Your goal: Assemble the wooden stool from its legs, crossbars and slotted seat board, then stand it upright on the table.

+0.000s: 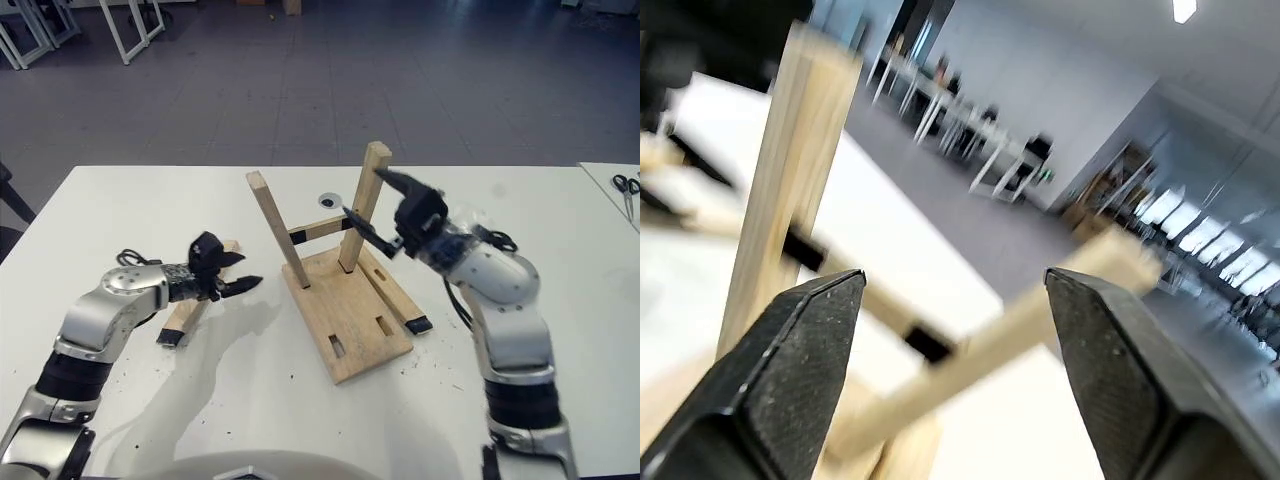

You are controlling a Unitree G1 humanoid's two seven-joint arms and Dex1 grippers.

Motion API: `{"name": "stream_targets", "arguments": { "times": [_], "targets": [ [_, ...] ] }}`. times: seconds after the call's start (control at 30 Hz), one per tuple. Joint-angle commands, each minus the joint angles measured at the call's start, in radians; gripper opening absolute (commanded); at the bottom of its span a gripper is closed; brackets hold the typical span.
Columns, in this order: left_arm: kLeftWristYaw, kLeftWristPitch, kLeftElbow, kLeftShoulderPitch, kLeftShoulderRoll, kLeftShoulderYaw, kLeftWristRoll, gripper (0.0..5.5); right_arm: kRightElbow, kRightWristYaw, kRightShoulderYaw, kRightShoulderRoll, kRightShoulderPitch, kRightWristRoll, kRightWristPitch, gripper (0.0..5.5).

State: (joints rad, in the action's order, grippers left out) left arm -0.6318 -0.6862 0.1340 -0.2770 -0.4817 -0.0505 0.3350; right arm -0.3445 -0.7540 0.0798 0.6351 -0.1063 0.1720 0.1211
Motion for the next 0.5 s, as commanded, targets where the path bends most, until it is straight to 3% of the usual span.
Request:
{"name": "stream_targets", "arguments": {
  "times": [0.03,0.13,0.3,0.5],
  "targets": [
    [0.154,0.064,0.007,-0.111,0.114,0.200,0.086,3.45,0.129,-0.065,-0.044,0.101,0.141,-0.118,-0.128,3.30],
    [0.247,0.041,0.018,-0.261,0.178,0.270,0.158,3.45,0.264,-0.056,-0.091,0.137,0.190,-0.218,-0.235,3.30],
    [0.307,0.025,-0.033,-0.501,0.229,0.247,0.193,3.45,0.405,-0.016,-0.133,0.143,0.181,-0.306,-0.358,3.30],
    [0.297,0.004,-0.083,-0.553,0.252,0.189,0.190,3.45,0.452,0.023,-0.141,0.147,0.181,-0.336,-0.408,3.30]
  ]
}}
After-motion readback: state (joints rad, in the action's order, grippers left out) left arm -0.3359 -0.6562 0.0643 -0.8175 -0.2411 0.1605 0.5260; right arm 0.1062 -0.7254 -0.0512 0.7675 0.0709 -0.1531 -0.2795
